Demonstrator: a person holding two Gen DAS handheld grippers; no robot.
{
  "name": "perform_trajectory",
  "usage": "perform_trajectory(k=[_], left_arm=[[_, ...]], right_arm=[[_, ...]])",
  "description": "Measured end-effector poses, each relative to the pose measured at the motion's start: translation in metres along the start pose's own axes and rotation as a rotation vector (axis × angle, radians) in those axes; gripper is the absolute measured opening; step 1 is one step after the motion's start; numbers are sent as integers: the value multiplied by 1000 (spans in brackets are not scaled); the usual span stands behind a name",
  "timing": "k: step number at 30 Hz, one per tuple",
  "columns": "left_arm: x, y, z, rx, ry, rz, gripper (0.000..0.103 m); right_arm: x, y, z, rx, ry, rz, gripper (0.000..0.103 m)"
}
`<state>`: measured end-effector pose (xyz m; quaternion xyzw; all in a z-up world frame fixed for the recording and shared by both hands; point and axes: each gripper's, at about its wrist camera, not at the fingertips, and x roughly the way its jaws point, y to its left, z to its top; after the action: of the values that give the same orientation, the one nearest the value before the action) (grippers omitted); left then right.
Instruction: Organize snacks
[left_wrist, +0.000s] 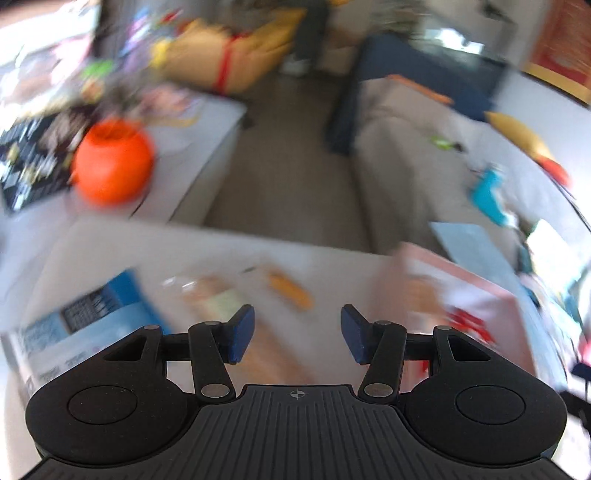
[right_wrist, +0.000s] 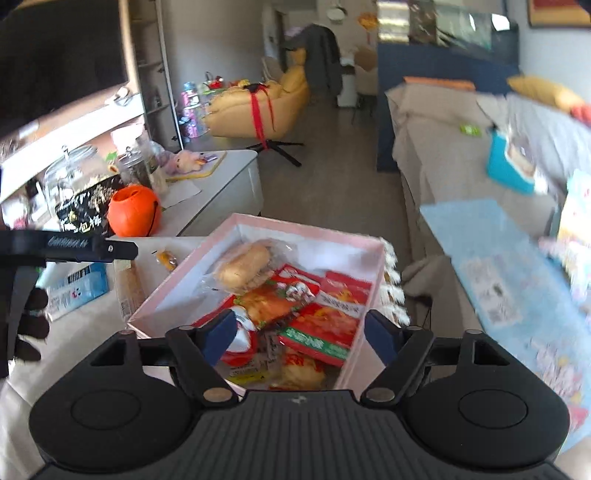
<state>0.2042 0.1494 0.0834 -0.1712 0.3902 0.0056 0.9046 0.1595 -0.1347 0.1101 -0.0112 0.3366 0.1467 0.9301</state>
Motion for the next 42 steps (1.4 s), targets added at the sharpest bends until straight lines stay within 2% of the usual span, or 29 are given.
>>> perform_trajectory(k=[1, 5, 7, 9, 11, 12, 15, 19, 25, 31, 34, 38, 40, 42], left_arm=[[9, 6, 5, -30, 10, 9, 57], [52, 7, 26, -101, 40, -38, 56], [76, -2, 32, -67, 108, 6, 54], [95, -13, 34, 8, 132, 45, 51], [98, -19, 31, 90, 116, 73, 36], [95, -19, 27, 118, 112, 73, 33], [71, -11, 7, 181, 101, -2, 29], [25, -1, -35, 269, 81, -47, 29], [-41, 20, -103, 245, 114, -196, 29], [-102, 36, -150, 227, 78, -265, 29], [-115, 39, -169, 249, 98, -265, 29], [-123, 45, -184, 275, 101, -210, 29], [-126, 48, -191, 274, 111, -205, 29], [-127, 50, -194, 274, 118, -201, 29]], right_arm=[[-1, 4, 3, -17, -9, -1, 82], [1, 25, 0, -97, -33, -16, 85], [7, 37, -1, -129, -13, -37, 85], [11, 47, -5, -174, 7, -55, 85], [14, 56, -10, -218, 11, -94, 85], [15, 61, -11, -245, 7, -112, 85], [10, 71, -15, -302, -15, -135, 85], [4, 78, -12, -293, -27, -69, 85], [2, 111, -6, -277, -18, 54, 85], [7, 151, -8, -260, 45, 186, 85], [14, 170, -10, -238, 100, 252, 85], [39, 196, -14, -206, 208, 332, 85], [56, 210, -17, -196, 253, 341, 85], [75, 227, -21, -224, 270, 305, 85]])
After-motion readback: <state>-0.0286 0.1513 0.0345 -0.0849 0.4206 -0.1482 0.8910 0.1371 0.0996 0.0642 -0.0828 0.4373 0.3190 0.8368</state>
